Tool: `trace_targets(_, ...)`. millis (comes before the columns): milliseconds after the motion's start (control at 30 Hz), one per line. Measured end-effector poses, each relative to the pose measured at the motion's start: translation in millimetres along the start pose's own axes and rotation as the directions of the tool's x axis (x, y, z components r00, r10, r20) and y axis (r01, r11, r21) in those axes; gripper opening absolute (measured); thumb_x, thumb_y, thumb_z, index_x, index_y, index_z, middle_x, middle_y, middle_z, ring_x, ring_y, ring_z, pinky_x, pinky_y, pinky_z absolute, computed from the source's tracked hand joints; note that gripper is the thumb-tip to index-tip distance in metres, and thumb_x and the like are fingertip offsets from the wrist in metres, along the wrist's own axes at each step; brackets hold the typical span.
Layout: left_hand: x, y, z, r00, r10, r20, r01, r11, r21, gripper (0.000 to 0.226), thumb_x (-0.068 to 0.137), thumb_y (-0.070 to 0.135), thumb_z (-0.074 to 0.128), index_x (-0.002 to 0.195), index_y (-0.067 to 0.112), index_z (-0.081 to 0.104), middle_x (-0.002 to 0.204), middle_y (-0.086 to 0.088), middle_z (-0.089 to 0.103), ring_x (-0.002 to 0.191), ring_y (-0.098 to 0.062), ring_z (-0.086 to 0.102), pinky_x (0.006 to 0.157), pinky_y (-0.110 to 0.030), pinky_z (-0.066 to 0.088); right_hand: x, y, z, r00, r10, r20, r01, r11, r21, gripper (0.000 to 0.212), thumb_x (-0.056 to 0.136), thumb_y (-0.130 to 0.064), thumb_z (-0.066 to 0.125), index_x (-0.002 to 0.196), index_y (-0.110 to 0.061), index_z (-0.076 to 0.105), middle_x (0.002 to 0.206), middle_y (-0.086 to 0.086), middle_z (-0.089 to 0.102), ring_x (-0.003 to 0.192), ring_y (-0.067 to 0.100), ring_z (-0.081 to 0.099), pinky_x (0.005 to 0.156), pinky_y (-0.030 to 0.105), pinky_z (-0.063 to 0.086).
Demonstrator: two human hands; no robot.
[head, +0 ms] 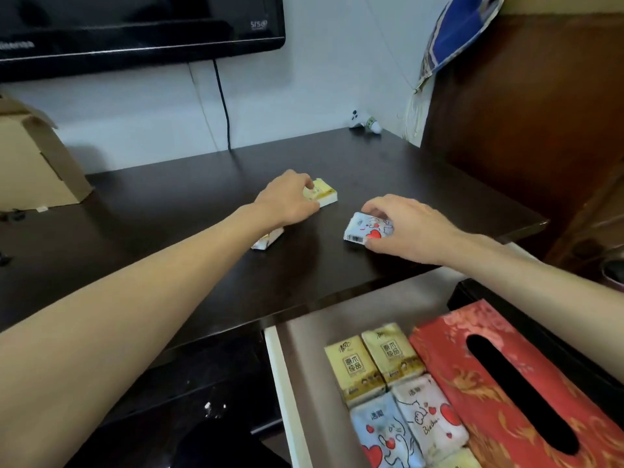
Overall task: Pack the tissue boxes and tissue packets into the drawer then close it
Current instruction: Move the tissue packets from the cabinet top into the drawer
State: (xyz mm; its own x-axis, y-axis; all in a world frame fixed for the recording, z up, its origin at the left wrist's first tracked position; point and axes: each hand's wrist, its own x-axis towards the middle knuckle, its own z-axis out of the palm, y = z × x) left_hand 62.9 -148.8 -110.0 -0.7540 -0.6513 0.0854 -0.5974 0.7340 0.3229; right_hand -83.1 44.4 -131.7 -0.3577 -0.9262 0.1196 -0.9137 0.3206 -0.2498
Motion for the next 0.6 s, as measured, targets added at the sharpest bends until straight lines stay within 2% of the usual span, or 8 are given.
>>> trace_targets(133, 37, 4, 18, 0.998, -0.043, 0.036, 0.042, 0.999, 0.023, 0.061, 0.082, 0.039, 0.07, 0.138, 0.021, 0.054, 0.139, -0.014, 0.051, 0.128, -0.035, 0.047, 0.102, -0.044, 0.044, 0, 24, -1, 0.994, 0.106, -0.041, -0.109, 0.992, -0.066, 0.085, 0.082, -0.071, 0.066, 0.151, -0.033, 0.035, 0.149, -0.004, 0.045, 0.126, 0.024, 0.056, 0.086, 0.043, 0.047)
trace_targets(200, 48, 2, 27, 0.998, -0.042, 0.045, 0.042, 0.999, -0.003, 0.056, 0.08, 0.039, 0.074, 0.132, 0.023, 0.059, 0.137, -0.011, 0.057, 0.125, -0.033, 0.05, 0.099, -0.039, 0.044, -1, 31, -4, 0.997, 0.065, 0.037, -0.066, 0.998, 0.026, 0.097, 0.076, -0.078, 0.067, 0.155, -0.037, 0.028, 0.153, -0.007, 0.04, 0.13, 0.018, 0.052, 0.097, 0.047, 0.049)
trace_targets(233, 52, 1, 29, 0.999, -0.036, 0.033, 0.037, 0.999, -0.032, 0.052, 0.079, 0.038, 0.075, 0.128, 0.024, 0.062, 0.136, -0.008, 0.059, 0.124, -0.031, 0.051, 0.095, -0.036, 0.043, -3, 35, -6, 0.996, 0.025, 0.089, -0.033, 0.996, 0.089, 0.1, 0.074, -0.077, 0.069, 0.156, -0.039, 0.026, 0.153, -0.009, 0.039, 0.127, 0.012, 0.051, 0.098, 0.044, 0.049)
trace_targets(267, 53, 0, 32, 0.999, -0.027, 0.019, 0.028, 0.998, -0.055, 0.048, 0.079, 0.037, 0.076, 0.124, 0.025, 0.063, 0.135, -0.006, 0.06, 0.122, -0.03, 0.053, 0.091, -0.035, 0.042, -4, 40, -8, 0.991, -0.013, 0.131, -0.007, 0.989, 0.148, 0.099, 0.074, -0.073, 0.072, 0.156, -0.041, 0.027, 0.149, -0.012, 0.042, 0.12, 0.002, 0.051, 0.093, 0.035, 0.05)
trace_targets(333, 51, 1, 35, 1.0, 0.005, 0.007, -0.005, 0.998, -0.065, 0.041, 0.076, 0.039, 0.078, 0.114, 0.026, 0.065, 0.132, -0.003, 0.061, 0.115, -0.026, 0.054, 0.083, -0.032, 0.039, -5, 49, -12, 0.985, -0.052, 0.163, 0.011, 0.971, 0.24, 0.093, 0.077, -0.06, 0.079, 0.155, -0.042, 0.033, 0.129, -0.021, 0.053, 0.098, -0.011, 0.055, 0.073, 0.014, 0.045)
trace_targets(400, 44, 2, 37, 0.999, 0.045, 0.014, -0.044, 0.997, -0.068, 0.036, 0.074, 0.041, 0.08, 0.104, 0.029, 0.065, 0.127, -0.001, 0.062, 0.102, -0.02, 0.052, 0.08, -0.03, 0.037, -3, 54, -12, 0.987, -0.057, 0.148, 0.012, 0.956, 0.292, 0.085, 0.079, -0.047, 0.084, 0.152, -0.04, 0.042, 0.106, -0.028, 0.056, 0.085, -0.013, 0.058, 0.064, 0.008, 0.044)
trace_targets(433, 40, 2, 37, 0.998, 0.061, 0.022, -0.059, 0.996, -0.072, 0.034, 0.073, 0.041, 0.081, 0.101, 0.03, 0.065, 0.125, 0.001, 0.061, 0.099, -0.018, 0.049, 0.079, -0.029, 0.036, 0, 55, -11, 0.989, -0.059, 0.138, 0.015, 0.954, 0.3, 0.081, 0.08, -0.042, 0.085, 0.15, -0.039, 0.045, 0.102, -0.027, 0.058, 0.082, -0.013, 0.059, 0.064, 0.006, 0.043)
trace_targets(600, 16, 12, 31, 0.99, 0.135, 0.035, -0.132, 0.988, -0.078, 0.035, 0.07, 0.042, 0.083, 0.099, 0.033, 0.067, 0.109, 0.006, 0.056, 0.097, -0.017, 0.05, 0.077, -0.029, 0.036, 6, 56, -10, 0.994, -0.064, 0.086, 0.033, 0.945, 0.326, 0.074, 0.077, -0.038, 0.088, 0.141, -0.036, 0.051, 0.122, -0.018, 0.06, 0.087, -0.016, 0.057, 0.066, 0.006, 0.045)
